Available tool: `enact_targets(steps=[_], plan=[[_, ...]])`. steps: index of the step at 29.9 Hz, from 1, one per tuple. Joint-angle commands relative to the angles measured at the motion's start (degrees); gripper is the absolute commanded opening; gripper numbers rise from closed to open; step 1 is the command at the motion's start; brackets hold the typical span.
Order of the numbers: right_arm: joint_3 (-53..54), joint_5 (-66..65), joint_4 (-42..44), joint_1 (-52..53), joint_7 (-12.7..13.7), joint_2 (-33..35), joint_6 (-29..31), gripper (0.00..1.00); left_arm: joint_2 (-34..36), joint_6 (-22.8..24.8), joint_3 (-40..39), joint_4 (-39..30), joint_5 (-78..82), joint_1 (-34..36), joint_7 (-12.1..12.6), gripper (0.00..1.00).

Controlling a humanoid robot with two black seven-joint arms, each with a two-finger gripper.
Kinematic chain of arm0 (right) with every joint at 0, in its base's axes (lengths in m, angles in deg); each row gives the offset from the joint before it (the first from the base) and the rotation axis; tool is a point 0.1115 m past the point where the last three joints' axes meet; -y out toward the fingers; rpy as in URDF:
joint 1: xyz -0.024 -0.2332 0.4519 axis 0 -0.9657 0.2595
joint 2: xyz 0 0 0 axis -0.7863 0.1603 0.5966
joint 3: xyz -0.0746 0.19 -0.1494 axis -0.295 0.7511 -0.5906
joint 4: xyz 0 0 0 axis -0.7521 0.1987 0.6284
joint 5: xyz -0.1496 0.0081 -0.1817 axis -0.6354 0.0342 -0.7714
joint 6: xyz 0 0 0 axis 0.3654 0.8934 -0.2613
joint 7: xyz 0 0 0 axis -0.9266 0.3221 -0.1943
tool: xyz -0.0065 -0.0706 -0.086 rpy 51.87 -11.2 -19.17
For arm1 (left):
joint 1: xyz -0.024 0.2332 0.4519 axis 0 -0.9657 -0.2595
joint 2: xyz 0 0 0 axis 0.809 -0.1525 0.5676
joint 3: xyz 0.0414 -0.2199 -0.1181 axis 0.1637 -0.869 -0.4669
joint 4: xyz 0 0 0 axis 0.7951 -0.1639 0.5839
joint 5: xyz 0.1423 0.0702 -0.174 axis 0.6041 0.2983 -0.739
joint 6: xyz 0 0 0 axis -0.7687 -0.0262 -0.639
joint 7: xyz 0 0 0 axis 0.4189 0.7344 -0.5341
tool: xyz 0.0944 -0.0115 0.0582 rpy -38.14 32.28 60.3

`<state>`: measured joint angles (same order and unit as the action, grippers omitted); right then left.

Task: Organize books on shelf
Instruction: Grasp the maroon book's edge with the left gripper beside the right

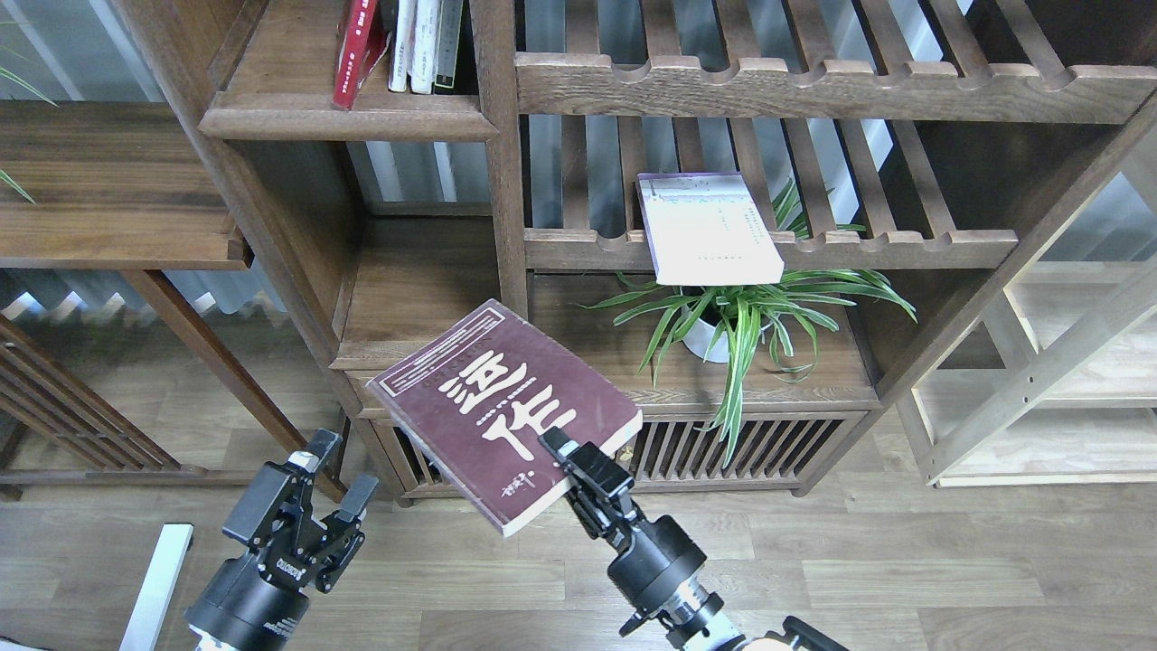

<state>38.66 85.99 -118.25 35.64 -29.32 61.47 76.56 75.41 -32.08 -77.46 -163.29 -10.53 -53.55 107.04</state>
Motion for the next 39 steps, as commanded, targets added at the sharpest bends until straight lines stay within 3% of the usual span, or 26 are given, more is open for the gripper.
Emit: enact_targets(steps=[1, 20, 39], plan=[[-1.2, 0.0, -0.2, 0.2, 0.0, 0.0, 0.0, 0.15, 0.0, 0.0, 0.0, 0.9, 0.1, 0.1, 0.0, 0.99], [-2.9, -0.9, -0.3, 0.1, 0.0, 0.0, 0.0, 0.15, -0.1, 0.0, 5.8, 5.4, 0.3, 6.1, 0.0, 0.99], [-2.9, -1.1, -0.4, 0.1, 0.0, 0.0, 0.0, 0.15, -0.1, 0.0, 6.6, 10.2, 1.0, 9.6, 0.0, 0.99]])
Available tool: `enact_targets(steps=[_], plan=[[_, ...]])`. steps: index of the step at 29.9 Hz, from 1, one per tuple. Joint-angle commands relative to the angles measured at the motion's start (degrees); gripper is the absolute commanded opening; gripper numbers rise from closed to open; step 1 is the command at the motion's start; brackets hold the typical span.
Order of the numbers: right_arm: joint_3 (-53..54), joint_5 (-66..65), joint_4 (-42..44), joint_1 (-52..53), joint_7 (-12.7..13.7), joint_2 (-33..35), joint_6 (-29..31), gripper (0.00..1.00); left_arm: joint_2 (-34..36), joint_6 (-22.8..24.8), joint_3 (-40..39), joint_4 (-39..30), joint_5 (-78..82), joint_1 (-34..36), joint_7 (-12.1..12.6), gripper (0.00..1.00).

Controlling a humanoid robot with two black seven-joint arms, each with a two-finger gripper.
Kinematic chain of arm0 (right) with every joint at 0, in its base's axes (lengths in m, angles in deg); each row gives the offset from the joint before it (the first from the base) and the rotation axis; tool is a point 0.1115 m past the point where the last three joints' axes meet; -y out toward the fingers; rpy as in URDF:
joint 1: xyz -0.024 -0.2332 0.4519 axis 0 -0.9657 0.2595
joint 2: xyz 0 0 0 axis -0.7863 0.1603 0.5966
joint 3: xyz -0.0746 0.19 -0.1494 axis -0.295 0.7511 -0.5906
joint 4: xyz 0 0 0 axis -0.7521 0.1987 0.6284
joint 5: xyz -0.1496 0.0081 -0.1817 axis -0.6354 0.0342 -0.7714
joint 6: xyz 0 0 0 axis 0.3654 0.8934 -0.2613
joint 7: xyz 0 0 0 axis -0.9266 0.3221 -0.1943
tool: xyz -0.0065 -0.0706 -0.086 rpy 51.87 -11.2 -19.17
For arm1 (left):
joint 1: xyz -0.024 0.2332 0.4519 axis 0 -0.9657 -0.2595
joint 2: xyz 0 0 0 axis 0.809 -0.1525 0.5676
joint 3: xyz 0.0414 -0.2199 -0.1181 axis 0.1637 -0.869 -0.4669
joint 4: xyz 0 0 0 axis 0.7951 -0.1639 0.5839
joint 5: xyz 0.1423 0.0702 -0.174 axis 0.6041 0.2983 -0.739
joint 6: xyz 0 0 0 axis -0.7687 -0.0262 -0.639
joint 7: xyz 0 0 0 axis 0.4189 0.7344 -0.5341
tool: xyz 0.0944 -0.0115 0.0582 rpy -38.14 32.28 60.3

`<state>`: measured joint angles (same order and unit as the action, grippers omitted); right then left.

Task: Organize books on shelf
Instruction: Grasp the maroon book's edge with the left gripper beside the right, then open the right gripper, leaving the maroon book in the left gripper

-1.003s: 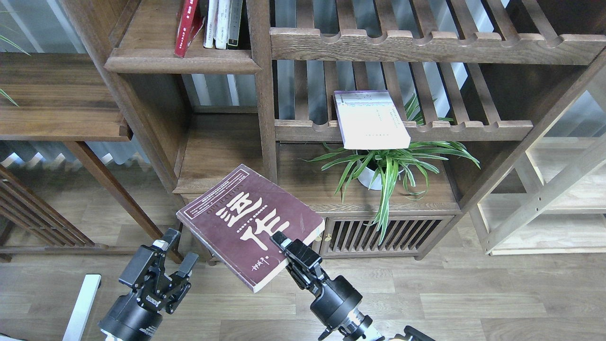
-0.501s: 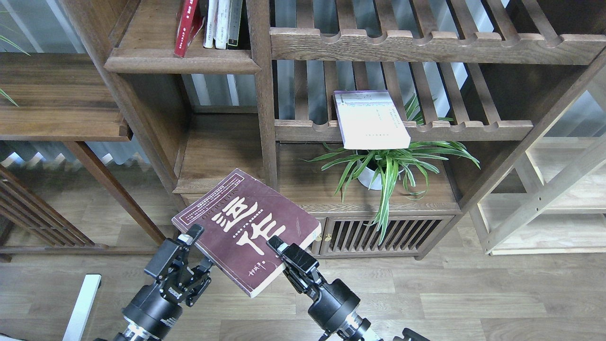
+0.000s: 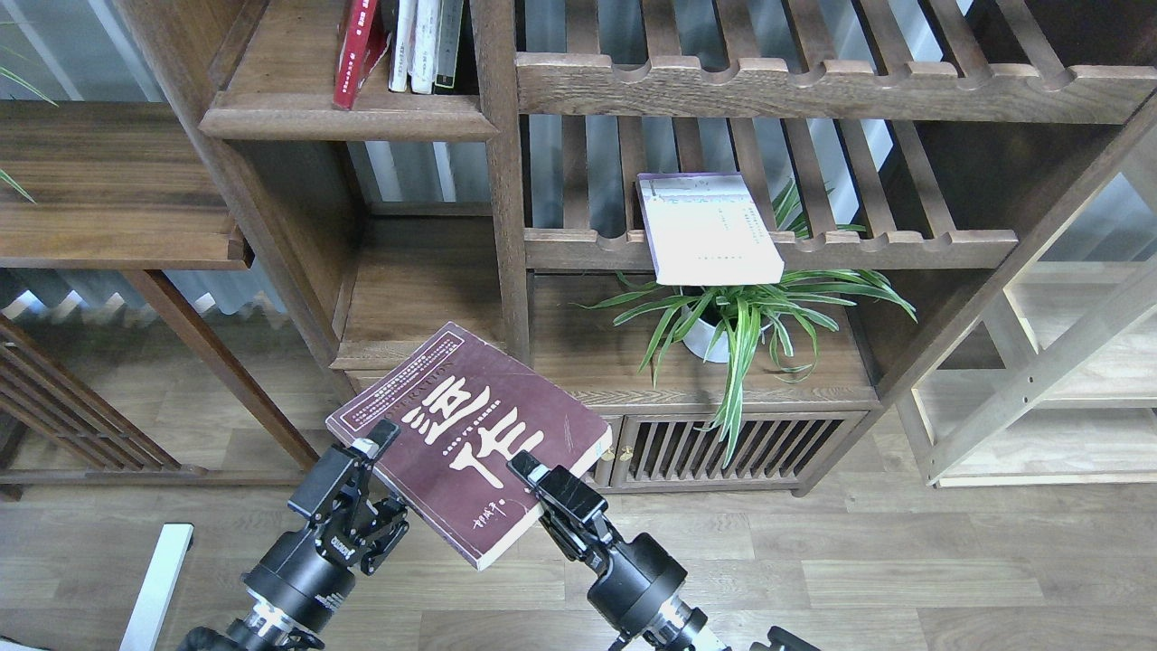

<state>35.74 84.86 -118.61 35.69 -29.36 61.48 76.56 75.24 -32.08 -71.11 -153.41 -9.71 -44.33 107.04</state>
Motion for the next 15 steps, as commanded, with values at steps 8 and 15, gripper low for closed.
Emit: enact_targets(steps=[8, 15], plan=[[0.0, 0.0, 0.0, 0.0, 0.0, 0.0, 0.0, 0.15, 0.1, 0.0, 0.3, 0.1, 0.1, 0.8, 0.0, 0.82], [0.0, 0.0, 0.0, -0.1, 0.0, 0.0, 0.0, 0.16, -0.1, 0.0, 0.5, -0.2, 0.0, 0.7, 0.0, 0.49]])
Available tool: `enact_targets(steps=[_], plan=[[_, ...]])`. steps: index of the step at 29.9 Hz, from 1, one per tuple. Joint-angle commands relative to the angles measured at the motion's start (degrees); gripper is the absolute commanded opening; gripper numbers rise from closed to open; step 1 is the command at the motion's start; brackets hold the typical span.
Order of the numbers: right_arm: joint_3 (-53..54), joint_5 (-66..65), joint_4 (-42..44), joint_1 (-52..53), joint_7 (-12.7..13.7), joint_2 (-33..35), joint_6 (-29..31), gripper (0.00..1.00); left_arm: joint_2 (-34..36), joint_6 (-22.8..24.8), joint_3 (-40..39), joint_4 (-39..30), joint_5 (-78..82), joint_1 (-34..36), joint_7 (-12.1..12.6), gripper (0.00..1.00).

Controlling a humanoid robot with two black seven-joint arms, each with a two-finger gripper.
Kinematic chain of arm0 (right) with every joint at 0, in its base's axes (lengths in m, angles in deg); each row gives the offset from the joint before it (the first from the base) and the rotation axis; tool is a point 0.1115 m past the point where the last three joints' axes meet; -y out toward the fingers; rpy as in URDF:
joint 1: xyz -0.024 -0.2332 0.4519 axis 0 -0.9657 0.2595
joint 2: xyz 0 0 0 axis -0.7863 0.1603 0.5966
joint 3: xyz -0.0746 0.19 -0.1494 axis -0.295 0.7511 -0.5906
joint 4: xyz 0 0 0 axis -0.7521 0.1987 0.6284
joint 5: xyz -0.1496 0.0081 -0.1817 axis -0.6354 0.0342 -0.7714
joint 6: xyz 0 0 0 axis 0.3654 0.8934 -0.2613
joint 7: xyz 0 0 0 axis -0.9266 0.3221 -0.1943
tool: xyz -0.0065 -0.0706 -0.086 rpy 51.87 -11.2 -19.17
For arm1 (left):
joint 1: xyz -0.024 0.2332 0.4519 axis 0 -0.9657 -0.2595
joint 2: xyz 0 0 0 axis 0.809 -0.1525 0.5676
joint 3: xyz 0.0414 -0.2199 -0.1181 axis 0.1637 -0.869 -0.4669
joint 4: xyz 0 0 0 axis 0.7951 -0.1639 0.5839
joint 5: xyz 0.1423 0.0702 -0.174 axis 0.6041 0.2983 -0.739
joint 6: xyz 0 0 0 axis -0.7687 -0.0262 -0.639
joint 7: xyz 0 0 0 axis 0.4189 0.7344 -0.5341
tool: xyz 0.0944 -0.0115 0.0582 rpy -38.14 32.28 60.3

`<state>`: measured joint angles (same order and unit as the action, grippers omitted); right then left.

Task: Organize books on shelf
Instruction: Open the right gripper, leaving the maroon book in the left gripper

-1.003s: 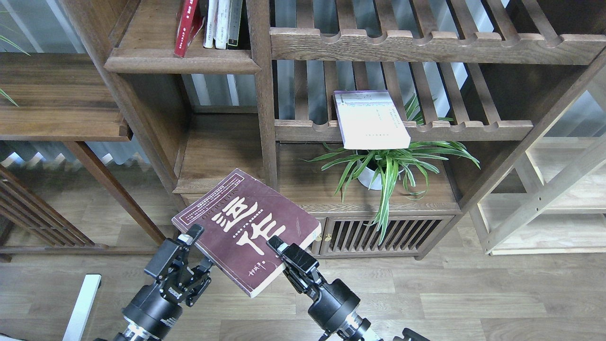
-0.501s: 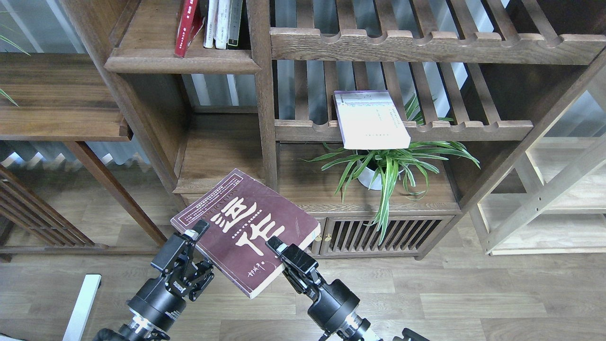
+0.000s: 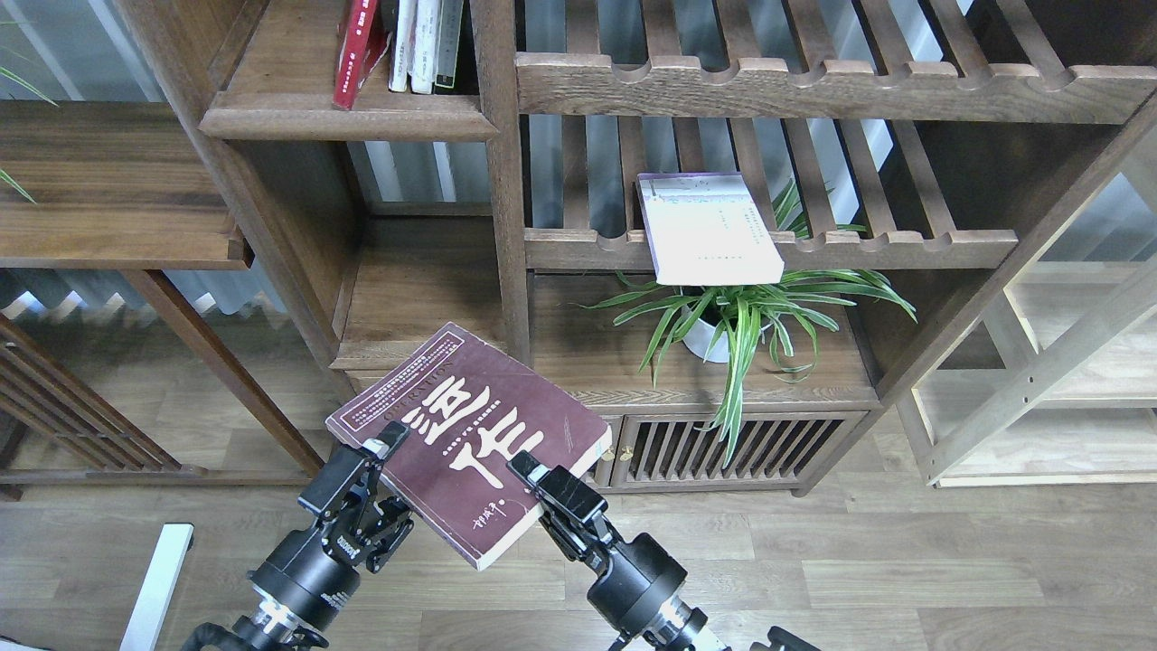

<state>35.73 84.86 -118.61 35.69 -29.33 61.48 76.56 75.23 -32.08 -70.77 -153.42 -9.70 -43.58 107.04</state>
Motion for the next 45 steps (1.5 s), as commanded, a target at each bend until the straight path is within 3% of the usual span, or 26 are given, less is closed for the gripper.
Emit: enact_targets(steps=[1, 9, 18, 22, 25, 30, 33, 36, 37, 45], plan=[[-0.1, 0.0, 0.0, -0.1, 0.0, 0.0, 0.0, 0.16, -0.1, 0.0, 0.2, -0.3, -0.1, -0.1, 0.0, 0.46], [-0.2, 0.0, 0.0, -0.1, 0.0, 0.0, 0.0, 0.16, -0.2, 0.0, 1.7, -0.7, -0.2, 0.0, 0.0, 0.37], [-0.2, -0.1, 0.0, -0.1, 0.0, 0.0, 0.0, 0.17, -0.2, 0.0, 1.8, -0.8, -0.2, 0.0, 0.0, 0.11], [-0.2, -0.1, 0.1, -0.1, 0.0, 0.0, 0.0, 0.21, -0.1, 0.0, 1.5, -0.8, -0.2, -0.1, 0.0, 0.05], [0.0, -0.3, 0.1, 0.0, 0.0, 0.0, 0.0, 0.28, 0.0, 0.0, 1.0, -0.8, 0.1, -0.3, 0.0, 0.03], [0.3, -0.5, 0.1, 0.5, 0.1, 0.0, 0.0, 0.49, 0.1, 0.0, 0.5, -0.8, 0.3, -0.9, 0.0, 0.01], [0.4, -1.0, 0.2, 1.0, 0.1, 0.0, 0.0, 0.66, 0.2, 0.0, 0.1, -0.8, 0.3, -1.5, 0.0, 0.01], [2.0, -3.4, 0.4, 1.5, 0.1, 0.0, 0.0, 0.95, 0.7, 0.0, -1.0, -0.9, 1.2, -1.5, 0.0, 0.01], [3.1, -3.4, 0.7, 1.5, 0.0, 0.0, 0.0, 0.99, 1.0, 0.0, -1.6, -0.9, 1.9, -1.5, 0.0, 0.01], [13.1, -3.3, 6.3, 1.5, 0.0, 0.0, 0.0, 0.99, 2.0, 0.0, -10.8, -4.1, 16.8, -2.1, 0.0, 0.01]])
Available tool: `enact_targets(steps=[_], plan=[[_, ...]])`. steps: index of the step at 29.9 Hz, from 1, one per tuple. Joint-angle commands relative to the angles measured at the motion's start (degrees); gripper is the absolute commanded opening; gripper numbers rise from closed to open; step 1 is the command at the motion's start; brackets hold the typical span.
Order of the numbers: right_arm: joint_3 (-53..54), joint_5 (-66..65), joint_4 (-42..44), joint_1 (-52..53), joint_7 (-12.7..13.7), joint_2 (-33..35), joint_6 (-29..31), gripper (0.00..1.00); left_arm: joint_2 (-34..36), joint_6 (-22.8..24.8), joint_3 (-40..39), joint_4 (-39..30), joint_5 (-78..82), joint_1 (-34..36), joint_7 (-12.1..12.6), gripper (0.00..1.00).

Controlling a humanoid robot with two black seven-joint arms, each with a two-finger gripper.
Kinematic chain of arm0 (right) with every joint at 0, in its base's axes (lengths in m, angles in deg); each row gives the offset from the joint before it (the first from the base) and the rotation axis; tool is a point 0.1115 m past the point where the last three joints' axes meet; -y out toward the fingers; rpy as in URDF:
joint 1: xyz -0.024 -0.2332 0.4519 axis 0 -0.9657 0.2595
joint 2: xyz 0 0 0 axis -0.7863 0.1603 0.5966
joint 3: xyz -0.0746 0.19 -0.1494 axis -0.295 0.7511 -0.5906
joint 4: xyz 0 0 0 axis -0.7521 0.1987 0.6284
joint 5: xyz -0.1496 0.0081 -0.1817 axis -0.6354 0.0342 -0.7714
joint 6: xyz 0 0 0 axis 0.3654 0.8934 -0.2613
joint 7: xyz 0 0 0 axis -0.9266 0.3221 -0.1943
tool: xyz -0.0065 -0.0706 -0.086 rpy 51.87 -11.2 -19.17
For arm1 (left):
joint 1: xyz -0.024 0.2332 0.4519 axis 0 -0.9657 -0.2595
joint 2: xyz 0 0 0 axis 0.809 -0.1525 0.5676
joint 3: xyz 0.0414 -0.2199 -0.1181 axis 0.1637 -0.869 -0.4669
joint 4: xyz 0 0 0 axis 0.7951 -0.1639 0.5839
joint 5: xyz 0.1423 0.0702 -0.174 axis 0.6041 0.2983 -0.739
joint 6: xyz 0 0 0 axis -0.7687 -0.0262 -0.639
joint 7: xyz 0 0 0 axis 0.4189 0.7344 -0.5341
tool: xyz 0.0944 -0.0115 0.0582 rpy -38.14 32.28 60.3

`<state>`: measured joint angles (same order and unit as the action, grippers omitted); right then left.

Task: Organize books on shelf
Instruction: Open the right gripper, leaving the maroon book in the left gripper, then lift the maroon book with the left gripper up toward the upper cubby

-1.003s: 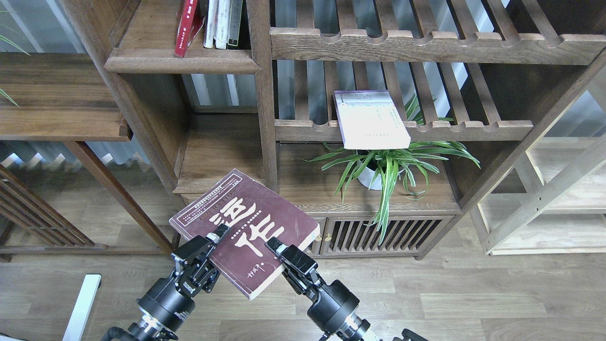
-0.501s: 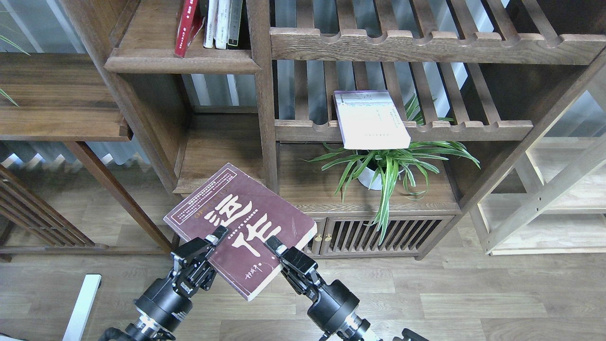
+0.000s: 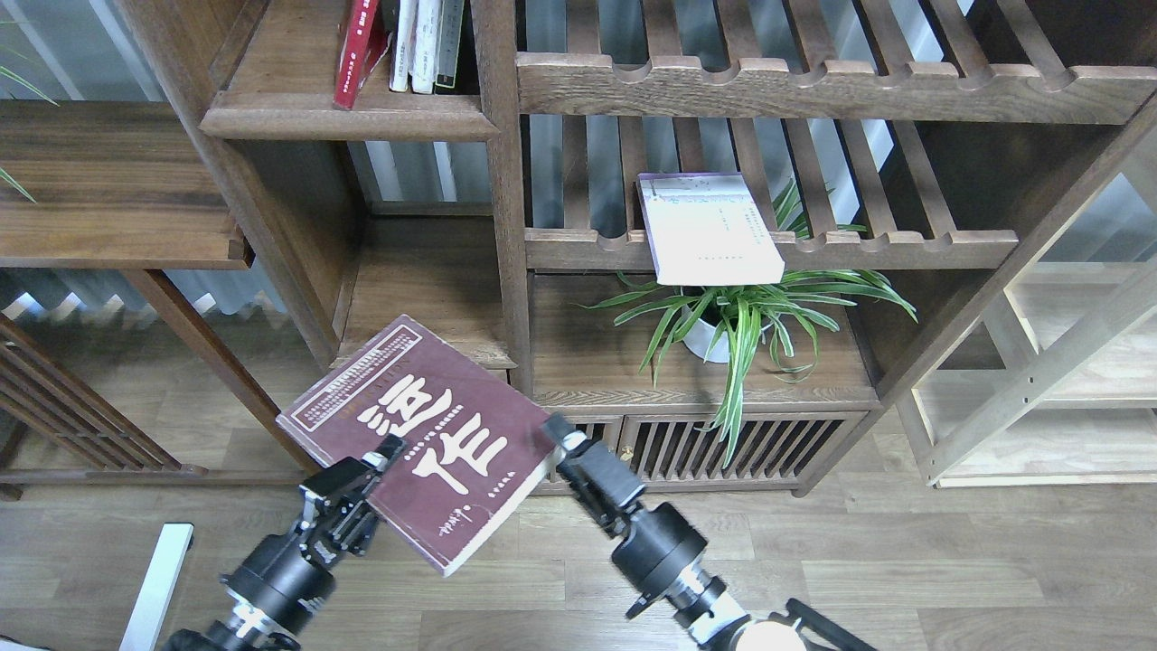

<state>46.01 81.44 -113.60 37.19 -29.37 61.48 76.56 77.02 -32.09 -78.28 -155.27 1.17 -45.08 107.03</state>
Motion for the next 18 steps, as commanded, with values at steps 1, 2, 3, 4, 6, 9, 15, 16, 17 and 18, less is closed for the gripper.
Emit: enact_targets(steps=[1, 2, 3, 4, 6, 9, 15, 16, 17, 18], plan=[[3.4, 0.2, 1.5, 0.0, 0.0, 0.0, 0.0, 0.99, 0.2, 0.0, -4.4, -3.5, 7.8, -1.0, 0.0, 0.01], [4.0, 0.2, 1.6, 0.0, 0.0, 0.0, 0.0, 0.99, 0.2, 0.0, -5.9, -5.6, 9.7, -1.6, 0.0, 0.01], [4.4, 0.2, 1.6, 0.1, 0.0, 0.0, 0.0, 0.99, 0.2, 0.0, -7.0, -7.5, 11.2, -2.3, 0.0, 0.01], [4.8, 0.3, 1.7, 0.0, 0.0, 0.0, 0.0, 0.99, 0.2, 0.0, -8.3, -9.0, 12.6, -2.7, 0.0, 0.01], [5.7, 0.4, 1.9, 0.2, 0.0, 0.0, 0.0, 0.99, 0.2, 0.0, -11.2, -11.5, 15.7, -3.0, 0.0, 0.01], [5.8, 1.3, 2.8, 1.1, -0.1, 0.0, 0.0, 0.99, 0.3, 0.0, -14.4, -13.5, 19.6, -3.0, 0.0, 0.01], [5.7, 2.0, 3.4, 2.2, -0.1, 0.0, 0.0, 0.99, 0.1, 0.0, -20.3, -18.6, 28.1, -3.6, 0.0, 0.01], [5.6, 2.0, 3.8, 2.4, -0.1, 0.0, 0.0, 0.99, 0.2, 0.0, -21.0, -19.1, 28.8, -3.5, 0.0, 0.01], [5.6, 2.1, 4.1, 2.7, 0.0, 0.0, 0.0, 0.99, 0.3, 0.0, -21.7, -19.4, 29.6, -3.4, 0.0, 0.01], [5.6, 2.1, 4.5, 3.2, -0.1, 0.0, 0.0, 0.99, 0.2, 0.0, -22.8, -19.9, 31.1, -3.1, 0.0, 0.01]])
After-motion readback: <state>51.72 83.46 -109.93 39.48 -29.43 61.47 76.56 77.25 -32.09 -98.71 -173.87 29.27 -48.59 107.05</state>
